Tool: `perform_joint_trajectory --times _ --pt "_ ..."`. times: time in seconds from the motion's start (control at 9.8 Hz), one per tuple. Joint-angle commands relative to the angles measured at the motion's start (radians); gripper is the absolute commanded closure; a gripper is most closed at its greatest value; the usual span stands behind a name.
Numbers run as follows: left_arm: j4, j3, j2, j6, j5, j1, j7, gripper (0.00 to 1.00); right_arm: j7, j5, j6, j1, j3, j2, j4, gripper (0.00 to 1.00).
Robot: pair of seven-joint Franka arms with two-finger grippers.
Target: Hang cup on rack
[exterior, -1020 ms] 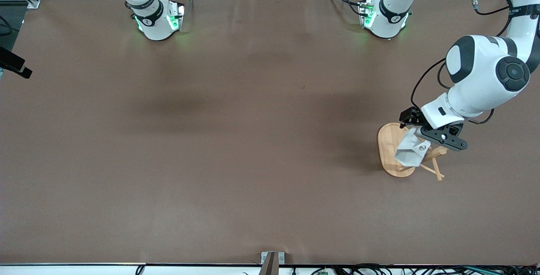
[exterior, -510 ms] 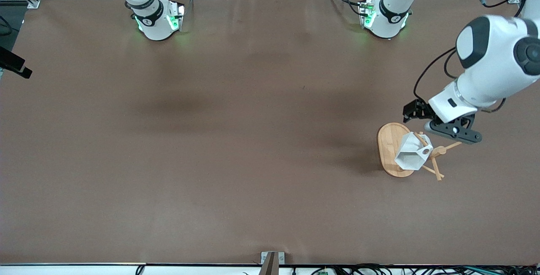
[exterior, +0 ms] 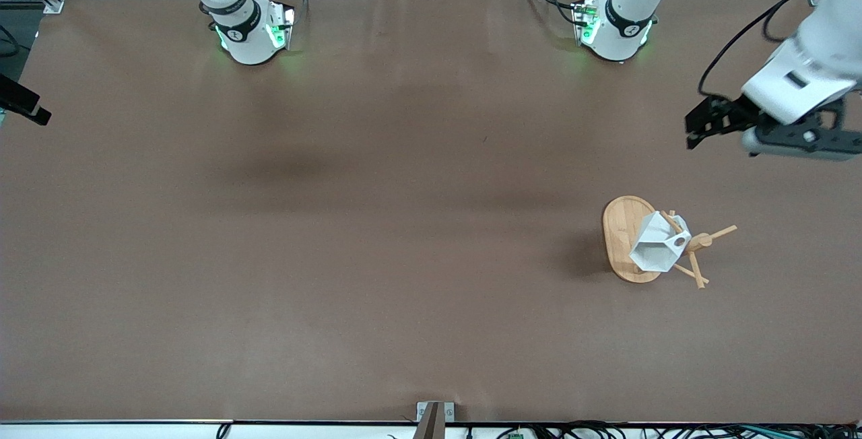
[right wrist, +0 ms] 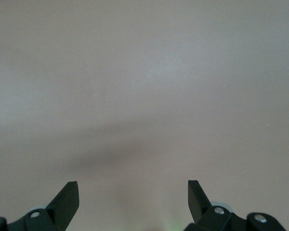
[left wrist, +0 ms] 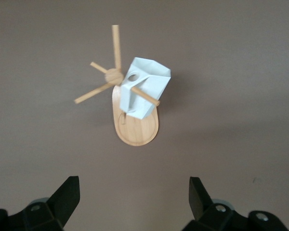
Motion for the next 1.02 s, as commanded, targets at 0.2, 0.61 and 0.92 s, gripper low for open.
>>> perform_joint_trajectory --times 0.2,0.61,0.92 --pt "-0.047 0.043 -0.073 -0.105 0.003 -0.023 -0.014 0.00 -0.013 -0.006 -0.012 -0.009 0.001 0.007 0.017 0.00" --pt "-0.069 0.065 -0.113 -0.128 -0.018 -0.040 -0.013 0.00 -0.013 -0.003 -0.011 -0.004 -0.025 0.007 0.015 0.00" --pt "-0.012 0.023 -0.068 -0.128 -0.014 -0.011 -0.011 0.00 -0.013 -0.003 -0.011 -0.004 -0.024 0.007 0.015 0.00"
